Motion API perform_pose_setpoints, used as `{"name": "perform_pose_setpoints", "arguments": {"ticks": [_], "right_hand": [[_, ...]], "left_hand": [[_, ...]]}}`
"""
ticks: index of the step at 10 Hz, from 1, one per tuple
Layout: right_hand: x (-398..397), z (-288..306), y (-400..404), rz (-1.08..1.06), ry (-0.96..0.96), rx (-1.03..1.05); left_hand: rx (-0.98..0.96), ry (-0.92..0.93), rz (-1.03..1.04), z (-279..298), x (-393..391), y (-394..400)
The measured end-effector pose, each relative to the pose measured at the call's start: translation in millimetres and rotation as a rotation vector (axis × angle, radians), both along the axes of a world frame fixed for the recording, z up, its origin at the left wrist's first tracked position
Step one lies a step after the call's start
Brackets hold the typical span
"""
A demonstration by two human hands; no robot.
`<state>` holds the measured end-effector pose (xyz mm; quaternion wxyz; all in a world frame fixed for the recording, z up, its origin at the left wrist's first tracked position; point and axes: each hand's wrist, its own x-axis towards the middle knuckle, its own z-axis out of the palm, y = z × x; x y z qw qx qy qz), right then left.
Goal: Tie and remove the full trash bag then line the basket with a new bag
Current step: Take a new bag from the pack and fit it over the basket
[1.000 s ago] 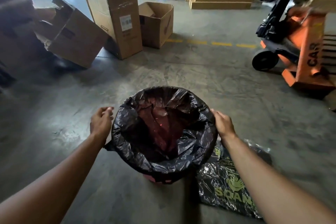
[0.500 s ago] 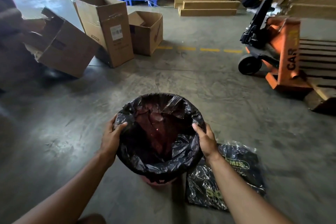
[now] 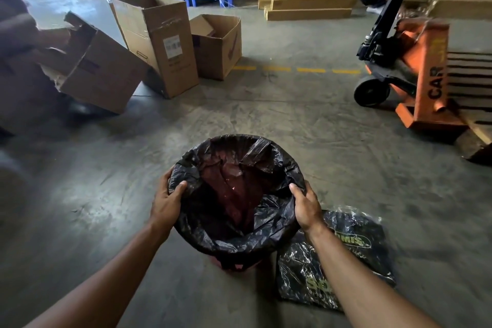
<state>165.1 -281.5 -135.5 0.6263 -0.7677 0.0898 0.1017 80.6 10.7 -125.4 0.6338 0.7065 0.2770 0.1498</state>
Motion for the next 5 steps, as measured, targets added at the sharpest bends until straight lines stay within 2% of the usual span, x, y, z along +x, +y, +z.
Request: {"name": "perform_pose_setpoints", "arguments": {"ticks": [4,5], "right_hand": [[1.8,1.7,-4.1,0.010,0.005,-0.039],[2.7,7.4,-10.5,0.126,0.056,-0.146]], "left_hand": [[0.050,0.062,-0.043,-1.4,1.0,2.1],[0.037,0.191,-0.143,10.3,-3.4,11.8]]}}
